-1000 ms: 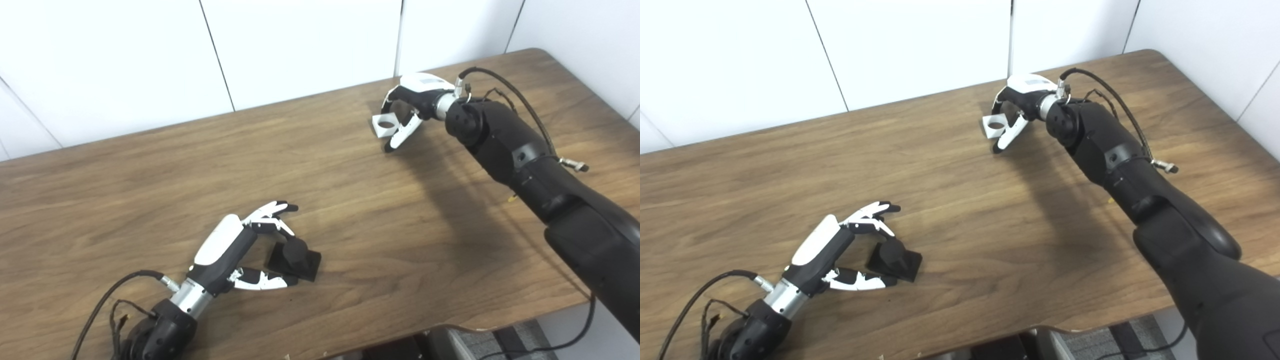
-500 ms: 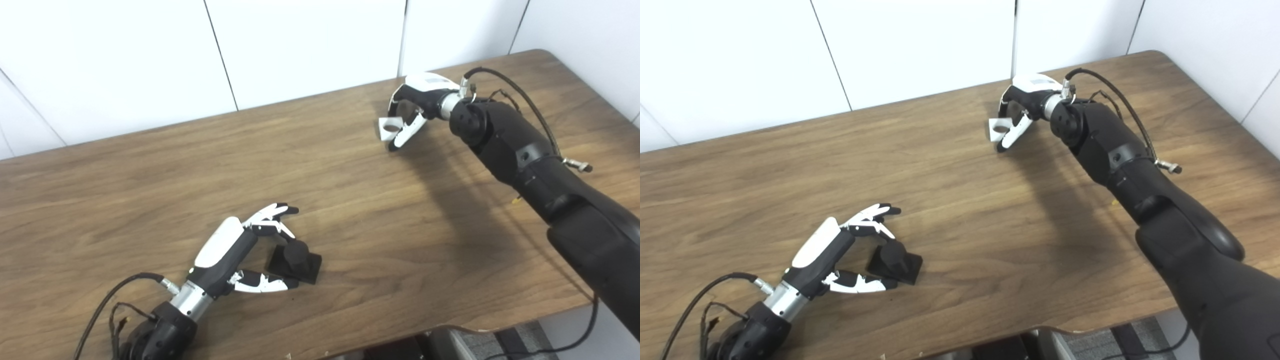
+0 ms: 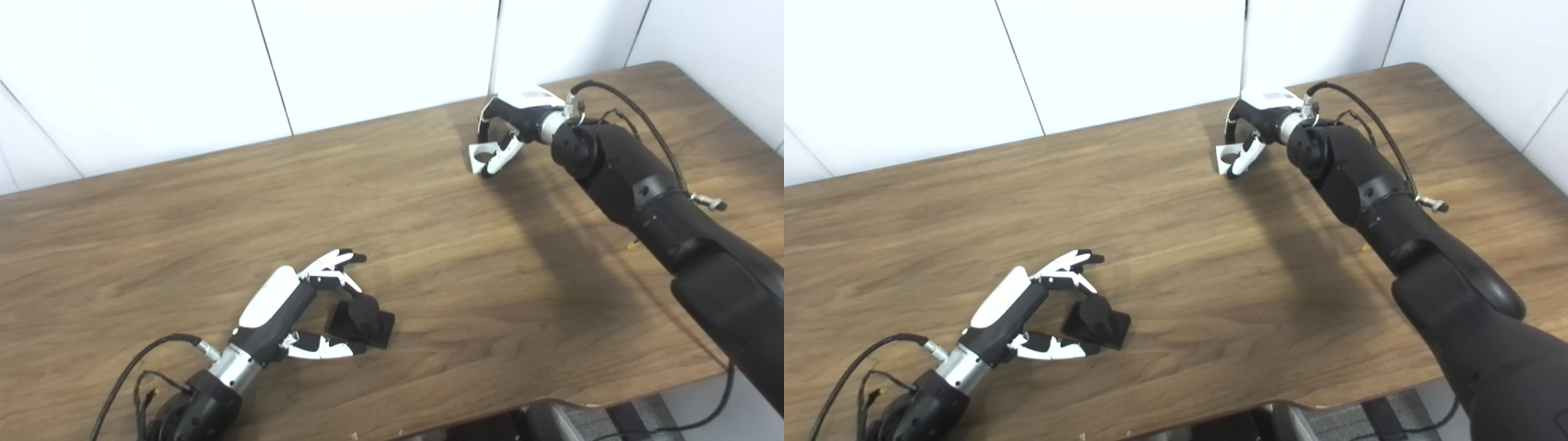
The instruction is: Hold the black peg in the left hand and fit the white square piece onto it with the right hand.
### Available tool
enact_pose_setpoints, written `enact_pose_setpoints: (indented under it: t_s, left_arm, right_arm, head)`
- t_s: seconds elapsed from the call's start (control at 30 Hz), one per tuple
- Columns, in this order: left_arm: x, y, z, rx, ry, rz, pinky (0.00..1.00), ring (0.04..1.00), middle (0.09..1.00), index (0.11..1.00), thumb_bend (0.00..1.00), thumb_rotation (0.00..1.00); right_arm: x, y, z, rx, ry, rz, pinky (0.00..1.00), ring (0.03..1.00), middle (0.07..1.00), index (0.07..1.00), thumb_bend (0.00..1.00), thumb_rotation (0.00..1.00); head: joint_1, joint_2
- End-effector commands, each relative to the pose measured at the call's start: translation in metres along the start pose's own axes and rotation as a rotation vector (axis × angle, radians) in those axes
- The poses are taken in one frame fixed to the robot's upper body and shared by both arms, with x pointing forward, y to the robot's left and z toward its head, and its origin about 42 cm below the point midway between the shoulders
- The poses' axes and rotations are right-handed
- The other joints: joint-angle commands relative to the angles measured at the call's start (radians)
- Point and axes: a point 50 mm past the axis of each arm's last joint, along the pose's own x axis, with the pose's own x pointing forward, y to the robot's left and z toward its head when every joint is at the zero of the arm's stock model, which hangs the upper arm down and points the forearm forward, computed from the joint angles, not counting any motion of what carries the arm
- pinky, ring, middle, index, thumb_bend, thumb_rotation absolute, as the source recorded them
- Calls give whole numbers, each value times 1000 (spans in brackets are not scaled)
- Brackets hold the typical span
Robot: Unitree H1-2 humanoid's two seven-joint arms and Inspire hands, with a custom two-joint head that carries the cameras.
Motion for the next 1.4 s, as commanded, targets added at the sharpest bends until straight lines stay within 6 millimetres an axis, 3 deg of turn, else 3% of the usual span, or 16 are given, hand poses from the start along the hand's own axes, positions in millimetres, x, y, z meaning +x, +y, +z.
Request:
enact_pose_setpoints:
  t_s: [0.0,0.27,0.53,0.87,1.17,1.37]
  left_arm:
    - [-22,-11,-22,9,155,-119,823,942,892,489,523,70]
    - [-21,-13,-23,9,150,-117,810,939,890,489,523,71]
    - [-18,-13,-23,-2,160,-127,803,945,894,489,523,70]
    - [-15,-17,-24,3,177,-138,806,946,894,490,523,72]
    - [-10,-19,-21,0,175,-138,819,950,900,489,523,72]
    - [-6,-21,-20,-4,165,-132,818,950,899,489,522,74]
  right_arm:
    - [-4,-18,-14,-48,36,-50,860,879,836,483,524,142]
    - [-16,-23,-5,10,-16,-111,893,883,832,483,524,140]
    - [-47,-47,19,57,-164,-202,955,919,844,482,521,142]
    - [-96,-67,40,80,-288,-270,879,911,847,482,522,142]
    - [-141,-61,51,239,-330,-304,782,911,843,480,524,141]
    - [-175,-44,70,318,-316,-326,812,910,840,480,521,141]
  head:
    - [1,1]
    - [14,10]
    - [30,15]
    - [59,18]
    - [124,29]
    - [175,37]
